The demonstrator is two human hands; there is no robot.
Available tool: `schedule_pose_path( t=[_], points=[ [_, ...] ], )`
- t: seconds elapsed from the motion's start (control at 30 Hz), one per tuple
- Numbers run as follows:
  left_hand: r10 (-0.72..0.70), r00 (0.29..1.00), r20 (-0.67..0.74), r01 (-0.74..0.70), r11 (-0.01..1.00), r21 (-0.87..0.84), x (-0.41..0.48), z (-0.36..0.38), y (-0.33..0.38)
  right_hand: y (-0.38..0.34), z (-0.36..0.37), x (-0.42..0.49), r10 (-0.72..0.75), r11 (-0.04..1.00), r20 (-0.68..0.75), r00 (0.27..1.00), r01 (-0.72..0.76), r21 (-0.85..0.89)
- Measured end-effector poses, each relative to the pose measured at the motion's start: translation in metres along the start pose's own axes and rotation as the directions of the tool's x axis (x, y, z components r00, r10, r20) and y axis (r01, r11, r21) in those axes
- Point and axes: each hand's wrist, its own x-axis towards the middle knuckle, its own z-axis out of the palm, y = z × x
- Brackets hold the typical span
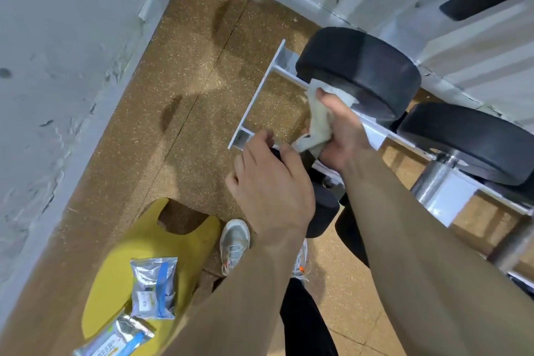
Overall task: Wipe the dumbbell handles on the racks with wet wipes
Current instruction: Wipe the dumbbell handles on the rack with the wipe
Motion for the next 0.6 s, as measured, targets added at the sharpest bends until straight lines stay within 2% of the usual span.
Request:
schedule_pose_path(
  t=[0.07, 0.13, 0.2, 0.27, 0.33, 0.37, 0.43, 0.53, 0.6],
  points=[
    [0.004, 1.000, -0.026, -0.005, 1.000, -0.013, -0.002, 0.001, 0.000, 0.000, -0.009, 0.007, -0.009, 0.994, 0.194, 0.981, -0.012, 0.107],
    [0.007, 0.999, -0.046, -0.008, 1.000, -0.025, -0.002, 0.002, -0.001, 0.005, -0.016, 0.014, -0.017, 0.978, 0.378, 0.926, -0.064, 0.201],
    [0.004, 0.999, -0.049, -0.005, 1.000, -0.024, -0.001, 0.003, -0.001, 0.017, -0.020, 0.016, 0.001, 0.971, 0.425, 0.905, -0.102, 0.216],
    [0.004, 0.999, -0.043, -0.005, 1.000, -0.016, -0.001, 0.002, 0.000, 0.023, -0.016, 0.008, 0.071, 0.981, 0.290, 0.954, -0.119, 0.153],
    [0.004, 0.999, -0.047, -0.005, 1.000, -0.014, -0.001, 0.002, 0.001, 0.022, -0.009, -0.002, 0.101, 0.994, -0.012, 0.995, -0.101, -0.039],
    [0.000, 0.999, -0.048, -0.001, 1.000, -0.014, -0.002, 0.002, 0.001, 0.019, -0.003, -0.005, 0.055, 0.987, -0.152, 0.987, -0.076, -0.140],
    [-0.004, 0.999, -0.050, 0.003, 1.000, -0.009, -0.001, 0.003, 0.001, 0.015, 0.010, -0.007, -0.064, 0.974, -0.328, 0.943, -0.012, -0.225],
    [-0.011, 0.998, -0.057, 0.010, 1.000, -0.009, -0.002, 0.004, 0.001, 0.005, 0.023, -0.002, -0.147, 0.980, -0.433, 0.889, 0.071, -0.186],
    [-0.007, 0.998, -0.069, 0.006, 1.000, -0.013, -0.001, 0.005, 0.003, -0.001, 0.019, 0.005, -0.145, 0.987, -0.350, 0.925, 0.109, -0.121]
  ],
)
